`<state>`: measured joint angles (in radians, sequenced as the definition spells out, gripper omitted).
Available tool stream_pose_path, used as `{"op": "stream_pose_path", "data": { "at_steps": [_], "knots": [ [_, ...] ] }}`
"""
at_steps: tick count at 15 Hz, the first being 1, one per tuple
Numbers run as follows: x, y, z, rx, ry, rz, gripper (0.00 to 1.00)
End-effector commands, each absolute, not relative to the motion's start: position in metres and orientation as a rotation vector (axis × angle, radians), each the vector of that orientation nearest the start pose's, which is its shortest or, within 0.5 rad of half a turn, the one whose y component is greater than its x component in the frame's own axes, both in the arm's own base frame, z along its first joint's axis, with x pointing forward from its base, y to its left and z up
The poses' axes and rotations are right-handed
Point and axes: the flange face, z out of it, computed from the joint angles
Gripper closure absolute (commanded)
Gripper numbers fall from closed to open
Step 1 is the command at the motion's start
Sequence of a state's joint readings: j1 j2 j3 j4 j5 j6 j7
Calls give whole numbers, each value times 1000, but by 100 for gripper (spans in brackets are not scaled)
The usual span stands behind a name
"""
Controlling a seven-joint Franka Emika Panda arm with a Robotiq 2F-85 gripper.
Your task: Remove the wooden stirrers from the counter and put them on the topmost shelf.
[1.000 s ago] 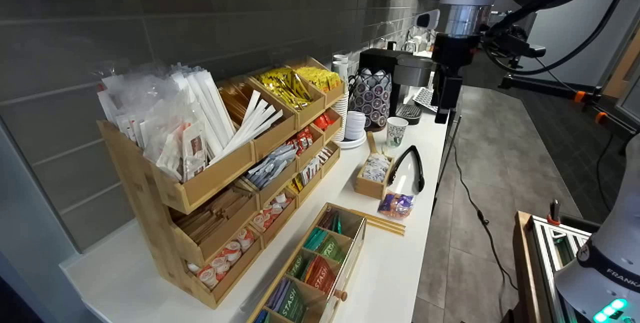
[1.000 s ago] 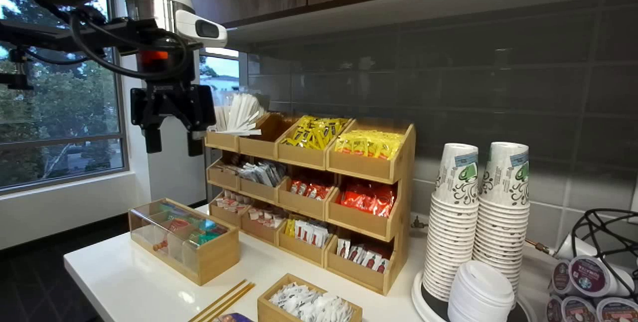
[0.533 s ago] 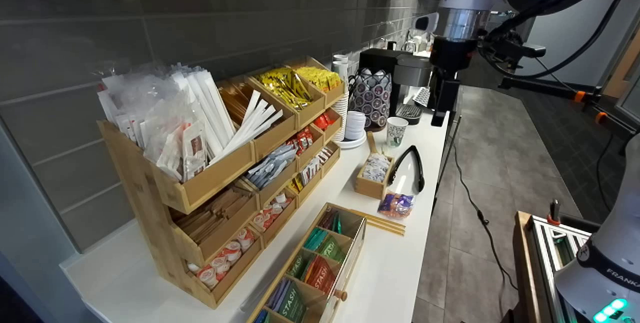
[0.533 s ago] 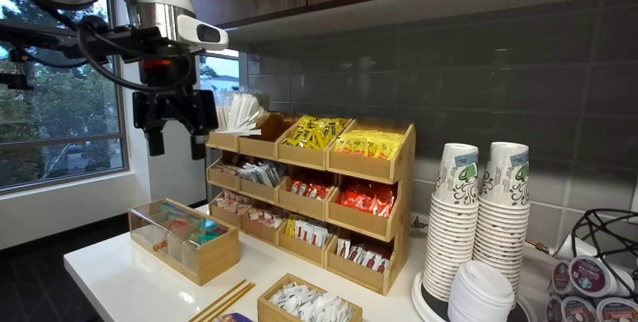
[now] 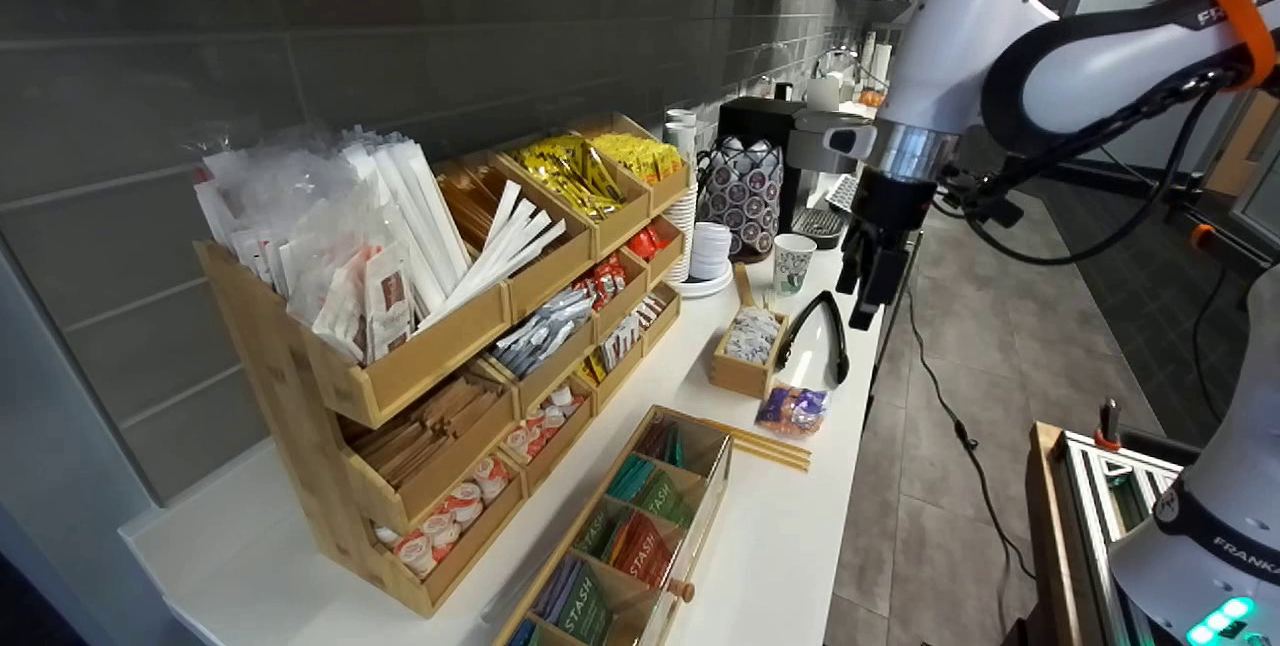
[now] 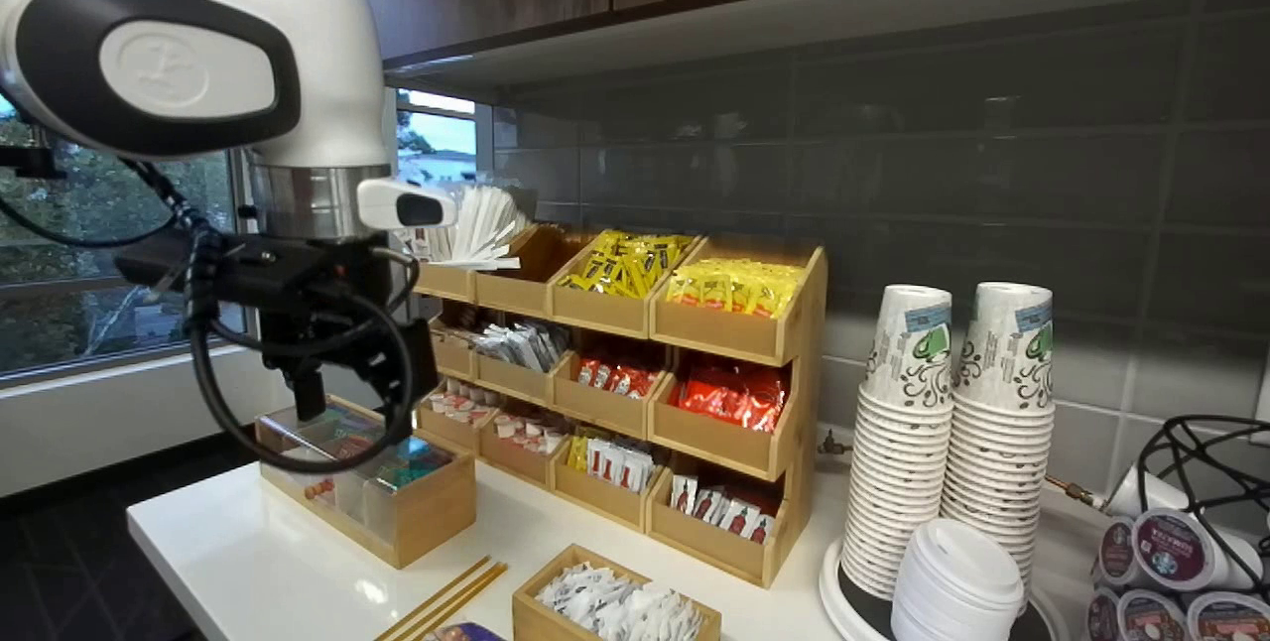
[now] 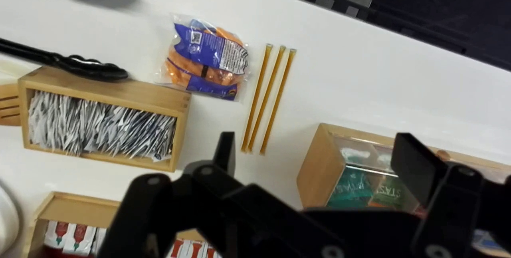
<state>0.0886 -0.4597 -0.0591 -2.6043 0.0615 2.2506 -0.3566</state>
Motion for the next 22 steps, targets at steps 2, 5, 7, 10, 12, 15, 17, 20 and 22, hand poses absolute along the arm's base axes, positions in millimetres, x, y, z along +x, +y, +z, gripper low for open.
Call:
{"op": "stream_pose_path", "data": {
  "at_steps": [2,5,7,10,12,15,17,20,22],
  "knots": [
    [392,13,357,-3007,-554,-88,0],
    [393,9,369,-3019,-537,-99,0],
    [395,9,374,-3019,-537,-115,0],
    [395,9,376,-3020,-537,-122,0],
    [401,4,362,-3030,-477,-165,0],
    [412,-2,343,-3033,-384,-244,0],
    [419,-4,329,-3023,-346,-293,0],
    [432,-3,304,-3027,-317,-315,0],
    [438,1,284,-3032,-306,-300,0]
  ]
}}
